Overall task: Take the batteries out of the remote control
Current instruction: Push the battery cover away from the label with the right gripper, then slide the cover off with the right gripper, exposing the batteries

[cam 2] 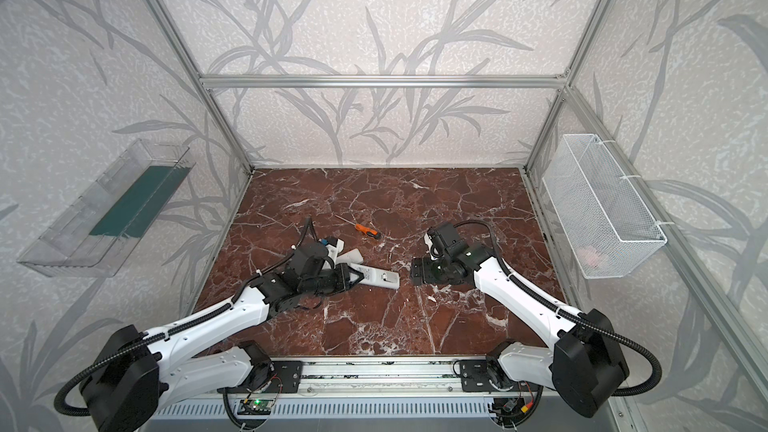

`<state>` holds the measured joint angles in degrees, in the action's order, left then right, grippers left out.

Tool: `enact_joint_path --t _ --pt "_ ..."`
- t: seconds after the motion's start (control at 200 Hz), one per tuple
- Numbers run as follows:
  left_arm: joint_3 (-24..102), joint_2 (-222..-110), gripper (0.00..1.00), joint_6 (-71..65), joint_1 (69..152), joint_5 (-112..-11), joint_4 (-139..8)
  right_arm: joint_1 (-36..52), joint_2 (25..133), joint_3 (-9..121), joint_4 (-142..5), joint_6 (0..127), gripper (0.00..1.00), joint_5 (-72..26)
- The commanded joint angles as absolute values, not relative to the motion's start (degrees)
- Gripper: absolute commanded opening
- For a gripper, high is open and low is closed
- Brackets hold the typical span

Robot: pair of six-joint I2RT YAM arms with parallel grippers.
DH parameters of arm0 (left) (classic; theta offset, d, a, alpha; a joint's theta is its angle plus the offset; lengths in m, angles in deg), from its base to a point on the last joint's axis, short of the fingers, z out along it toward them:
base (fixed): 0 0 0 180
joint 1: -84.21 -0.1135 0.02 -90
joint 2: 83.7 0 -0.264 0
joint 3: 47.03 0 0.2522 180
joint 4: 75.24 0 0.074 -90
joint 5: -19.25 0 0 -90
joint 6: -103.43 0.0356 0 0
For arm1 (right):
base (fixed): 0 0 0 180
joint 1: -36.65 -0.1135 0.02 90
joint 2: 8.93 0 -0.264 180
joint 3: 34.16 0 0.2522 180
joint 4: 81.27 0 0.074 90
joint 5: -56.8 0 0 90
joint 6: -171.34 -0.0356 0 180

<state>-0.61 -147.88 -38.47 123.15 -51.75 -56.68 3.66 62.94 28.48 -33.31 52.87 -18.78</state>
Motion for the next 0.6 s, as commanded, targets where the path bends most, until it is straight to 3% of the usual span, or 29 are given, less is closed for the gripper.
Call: enact_joint_path --t 0.0,0.595 --pt "-0.22 -149.01 0.00 -37.73 123.15 -52.97 -53.20 3.05 66.36 29.43 -38.46 52.92 0.89 -10.20" --pt "-0.84 -146.56 0.00 -37.50 123.15 -53.65 -51.36 -7.24 86.56 47.52 -27.87 57.05 0.88 -24.75"
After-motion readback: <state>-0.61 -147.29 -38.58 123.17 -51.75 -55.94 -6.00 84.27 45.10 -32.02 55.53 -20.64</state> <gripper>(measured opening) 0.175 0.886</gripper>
